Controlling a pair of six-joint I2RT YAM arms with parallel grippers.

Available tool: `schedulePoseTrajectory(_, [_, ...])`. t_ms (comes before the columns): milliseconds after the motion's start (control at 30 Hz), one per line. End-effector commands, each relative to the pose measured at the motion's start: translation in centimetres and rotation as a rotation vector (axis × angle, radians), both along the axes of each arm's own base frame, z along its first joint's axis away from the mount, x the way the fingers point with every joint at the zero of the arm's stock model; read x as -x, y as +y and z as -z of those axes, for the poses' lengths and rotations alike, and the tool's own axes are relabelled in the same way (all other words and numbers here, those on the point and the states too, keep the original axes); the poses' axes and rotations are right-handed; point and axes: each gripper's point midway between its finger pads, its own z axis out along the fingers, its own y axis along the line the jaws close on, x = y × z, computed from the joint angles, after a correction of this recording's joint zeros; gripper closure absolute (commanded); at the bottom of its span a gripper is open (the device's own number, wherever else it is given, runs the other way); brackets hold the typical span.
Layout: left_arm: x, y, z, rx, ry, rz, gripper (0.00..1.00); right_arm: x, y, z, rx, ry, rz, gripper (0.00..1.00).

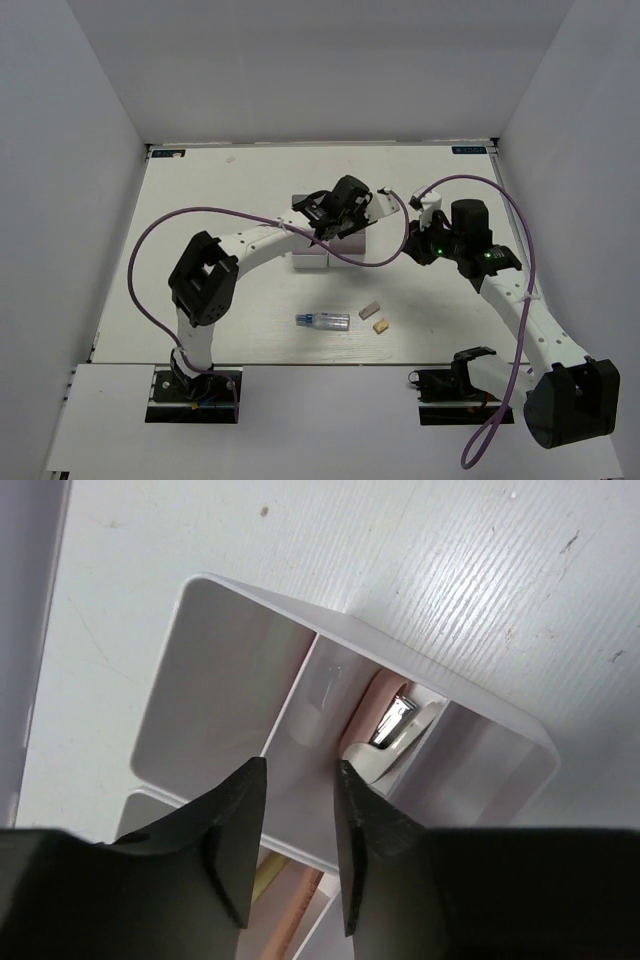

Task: Sort the stationery into containers
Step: Place the stapler in the storage box, then pick up the stationery from the center of the board.

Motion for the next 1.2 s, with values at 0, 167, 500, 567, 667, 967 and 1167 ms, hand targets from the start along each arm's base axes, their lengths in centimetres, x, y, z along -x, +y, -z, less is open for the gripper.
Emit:
schedulePoseTrajectory(0, [0.5,-0.5,-8.3,0.185,-0.1,-0.042,0.57,0.0,0.4,-0.5,-0.017,-0.028,-0.029,0.75])
schedulePoseTrajectory(167, [2.3,3.4,-11.4,0.375,-0.012,-0.259,0.51,2.4,1.8,-0.3,-0.03,-0.022,-0.222,0.32])
schedulePoseTrajectory(500, [10.7,15.1,-8.8,0.575,0.32,-0.624,0.01,10.8,3.7,2.9,-0.062,-0.09,-0.789,0.71])
schedulePoseTrajectory(567, [13.2,17.4,-6.6,0.62,0.388,-0.686,0.0,13.6,4.1,3.9,-0.089,-0.155,-0.969,0.57])
schedulePoseTrajectory(667, [15.7,20.7,-3.1,0.604,0.423,-0.749,0.0,14.3,4.4,5.2,-0.037,-0.286,-1.15,0.5])
schedulePoseTrajectory(967, [18.2,23.2,1.0,0.604,0.358,-0.655,0.03,10.6,4.8,9.1,0.136,-0.174,-1.314,0.54])
schedulePoseTrajectory(1167, [18.5,24.0,0.6,0.665,0.311,-0.63,0.13,8.7,5.9,11.3,0.228,-0.151,-1.301,0.56])
